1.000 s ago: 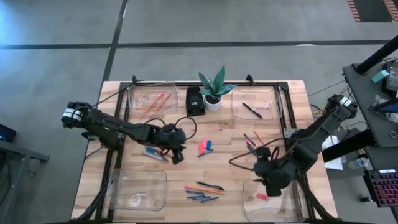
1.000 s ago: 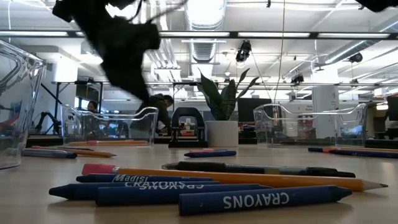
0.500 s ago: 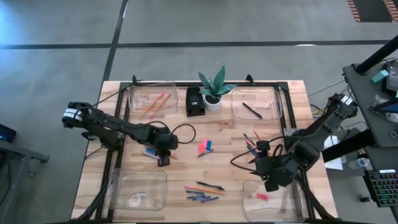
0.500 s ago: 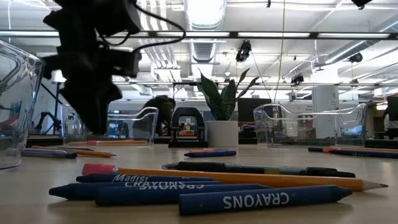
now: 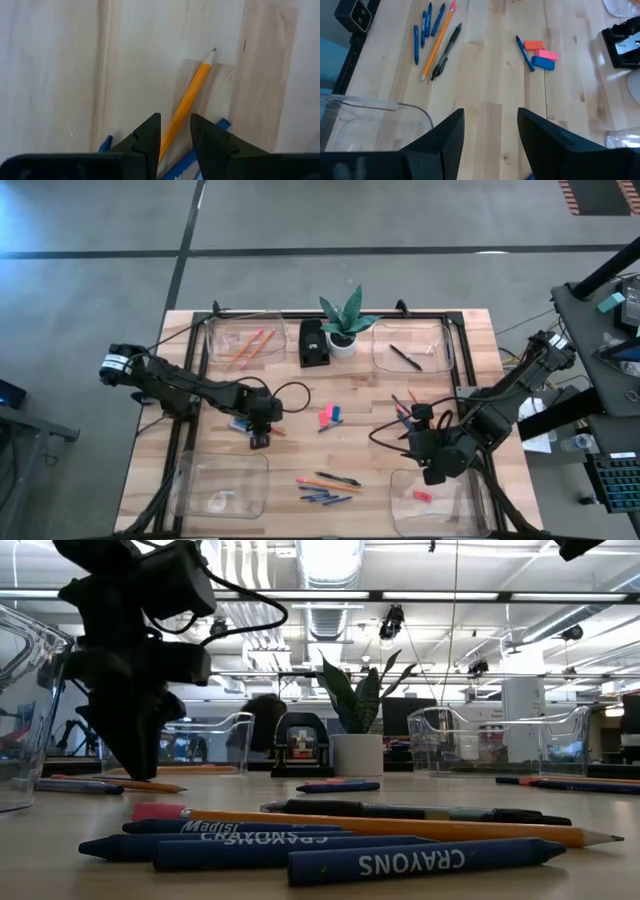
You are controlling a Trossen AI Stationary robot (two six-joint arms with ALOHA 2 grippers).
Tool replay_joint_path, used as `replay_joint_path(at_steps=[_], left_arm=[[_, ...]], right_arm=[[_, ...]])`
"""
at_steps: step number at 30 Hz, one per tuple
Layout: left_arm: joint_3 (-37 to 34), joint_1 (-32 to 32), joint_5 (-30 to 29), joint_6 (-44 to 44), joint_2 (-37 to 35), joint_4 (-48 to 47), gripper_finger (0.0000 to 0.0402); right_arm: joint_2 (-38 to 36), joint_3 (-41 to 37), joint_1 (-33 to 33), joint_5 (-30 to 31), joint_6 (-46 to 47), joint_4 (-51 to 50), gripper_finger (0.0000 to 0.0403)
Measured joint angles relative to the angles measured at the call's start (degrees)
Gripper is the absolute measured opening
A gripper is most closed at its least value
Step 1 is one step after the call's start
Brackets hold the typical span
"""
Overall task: Sort crayons/erasers/pens/pencils in bins
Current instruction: Put the orange pencil into the top left transparent bin
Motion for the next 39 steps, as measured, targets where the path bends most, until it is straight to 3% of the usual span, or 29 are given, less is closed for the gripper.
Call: replay_joint_path(at_steps=[13, 25, 39], left_arm=[[-3.6, 0.0, -0.3, 0.0, -0.2, 2.2, 0.0088], [-3.7, 0.0, -0.7, 0.1, -0.1, 2.9, 0.0012], [0.1, 0.0, -0.3, 2.2, -0.5, 1.1, 0.0003]], right_arm=[[0.1, -1.1, 0.0, 0.0, 0.0, 0.0, 0.0176], [0.1, -3.2, -0.4, 0.1, 0.3, 0.4, 0.0176], [0.1, -3.3, -0.4, 0.0, 0.4, 0.4, 0.0176]])
